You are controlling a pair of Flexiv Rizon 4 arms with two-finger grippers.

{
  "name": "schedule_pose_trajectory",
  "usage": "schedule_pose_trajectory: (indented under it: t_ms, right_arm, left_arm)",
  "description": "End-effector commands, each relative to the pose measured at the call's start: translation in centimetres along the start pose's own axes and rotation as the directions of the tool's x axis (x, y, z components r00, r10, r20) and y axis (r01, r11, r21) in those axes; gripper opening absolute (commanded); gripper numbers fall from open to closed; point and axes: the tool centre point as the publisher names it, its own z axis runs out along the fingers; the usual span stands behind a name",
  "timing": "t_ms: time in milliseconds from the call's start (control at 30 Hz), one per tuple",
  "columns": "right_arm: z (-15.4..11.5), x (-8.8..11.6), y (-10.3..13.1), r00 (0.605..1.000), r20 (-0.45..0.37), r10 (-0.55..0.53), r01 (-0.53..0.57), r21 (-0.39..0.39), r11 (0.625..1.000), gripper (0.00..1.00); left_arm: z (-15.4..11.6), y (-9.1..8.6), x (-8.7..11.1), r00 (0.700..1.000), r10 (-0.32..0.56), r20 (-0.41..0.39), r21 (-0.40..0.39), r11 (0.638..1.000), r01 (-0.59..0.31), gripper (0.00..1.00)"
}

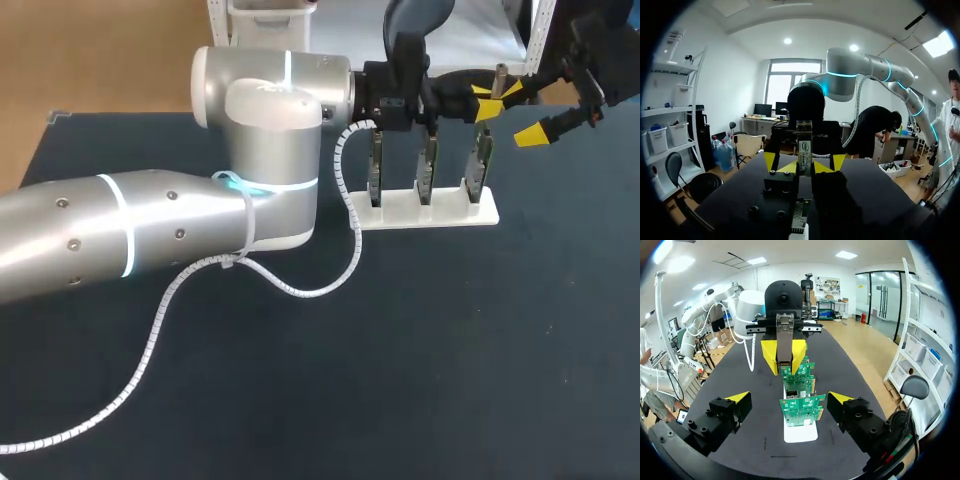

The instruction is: Pick up the optical module with the left hand, and insert it into the network port with the right hand.

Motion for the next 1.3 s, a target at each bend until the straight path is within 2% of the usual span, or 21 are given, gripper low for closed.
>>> schedule_pose_trajectory:
  t_ms: [33, 1300]
  right_arm:
    - [0.03, -0.04, 0.26, 1.000, -0.001, -0.001, 0.001, 0.006, 1.000, 1.00]
    - [0.03, -0.04, 0.26, 1.000, -0.001, -0.001, 0.001, 0.006, 1.000, 1.00]
  left_arm:
    - [0.05, 0.04, 0.08, 1.000, -0.004, -0.004, -0.004, 1.000, 0.004, 0.00]
    - [0.41, 0.41, 0.47, 1.000, -0.012, -0.016, 0.003, 1.000, 0.012, 0.00]
